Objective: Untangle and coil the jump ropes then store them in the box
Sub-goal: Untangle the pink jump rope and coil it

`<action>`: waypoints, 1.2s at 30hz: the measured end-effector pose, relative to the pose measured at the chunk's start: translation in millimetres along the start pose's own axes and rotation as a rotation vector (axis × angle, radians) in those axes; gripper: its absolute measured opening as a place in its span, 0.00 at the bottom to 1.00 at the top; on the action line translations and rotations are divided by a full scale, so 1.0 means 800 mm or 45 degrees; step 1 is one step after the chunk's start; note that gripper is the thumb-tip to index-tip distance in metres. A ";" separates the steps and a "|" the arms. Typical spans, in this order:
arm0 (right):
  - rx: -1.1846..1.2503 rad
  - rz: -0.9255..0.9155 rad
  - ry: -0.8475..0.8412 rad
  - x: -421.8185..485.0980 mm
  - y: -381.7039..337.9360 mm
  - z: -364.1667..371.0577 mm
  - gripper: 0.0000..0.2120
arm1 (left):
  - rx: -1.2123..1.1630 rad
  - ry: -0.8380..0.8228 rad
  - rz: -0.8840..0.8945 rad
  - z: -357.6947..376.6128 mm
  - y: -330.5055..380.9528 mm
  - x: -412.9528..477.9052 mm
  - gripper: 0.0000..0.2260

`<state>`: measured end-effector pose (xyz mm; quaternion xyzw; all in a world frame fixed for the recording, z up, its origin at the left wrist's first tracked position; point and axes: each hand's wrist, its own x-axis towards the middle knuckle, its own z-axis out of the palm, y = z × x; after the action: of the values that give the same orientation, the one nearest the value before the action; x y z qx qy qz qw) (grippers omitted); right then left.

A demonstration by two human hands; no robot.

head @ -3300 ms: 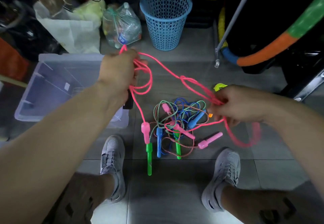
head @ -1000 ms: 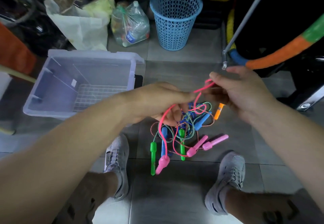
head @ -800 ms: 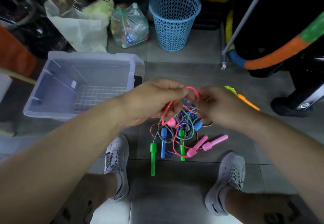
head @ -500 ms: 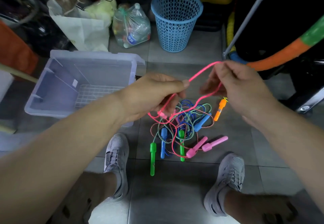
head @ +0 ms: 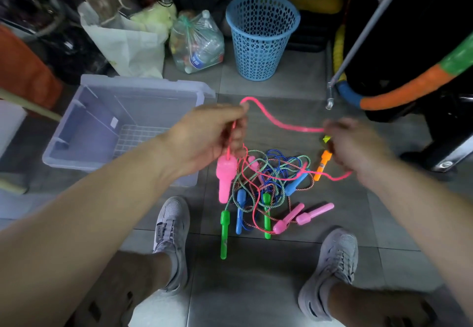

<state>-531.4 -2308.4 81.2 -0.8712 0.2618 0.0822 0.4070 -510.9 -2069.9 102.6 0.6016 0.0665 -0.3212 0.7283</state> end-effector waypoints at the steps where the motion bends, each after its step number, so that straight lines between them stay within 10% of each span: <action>1: -0.152 -0.108 -0.117 -0.010 0.000 0.009 0.15 | -0.010 -0.007 0.053 0.001 0.004 -0.001 0.11; 8: 0.305 -0.303 -0.741 -0.048 -0.021 0.023 0.07 | 0.317 -0.037 0.127 0.011 -0.003 0.000 0.12; 20: -0.269 -0.945 -0.473 -0.050 -0.019 0.002 0.07 | 1.019 0.097 0.255 0.021 -0.016 0.007 0.09; 30: -0.040 -0.965 -0.433 -0.046 -0.022 -0.002 0.11 | 0.714 0.100 0.429 0.036 -0.021 0.007 0.20; 36: 0.081 -0.931 -0.348 -0.038 -0.023 -0.013 0.10 | 0.035 -0.357 0.079 0.043 -0.022 -0.001 0.09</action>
<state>-548.9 -2294.8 111.1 -0.8750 -0.1200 0.0386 0.4674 -530.6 -2102.3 97.6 0.5625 -0.0588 -0.3802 0.7319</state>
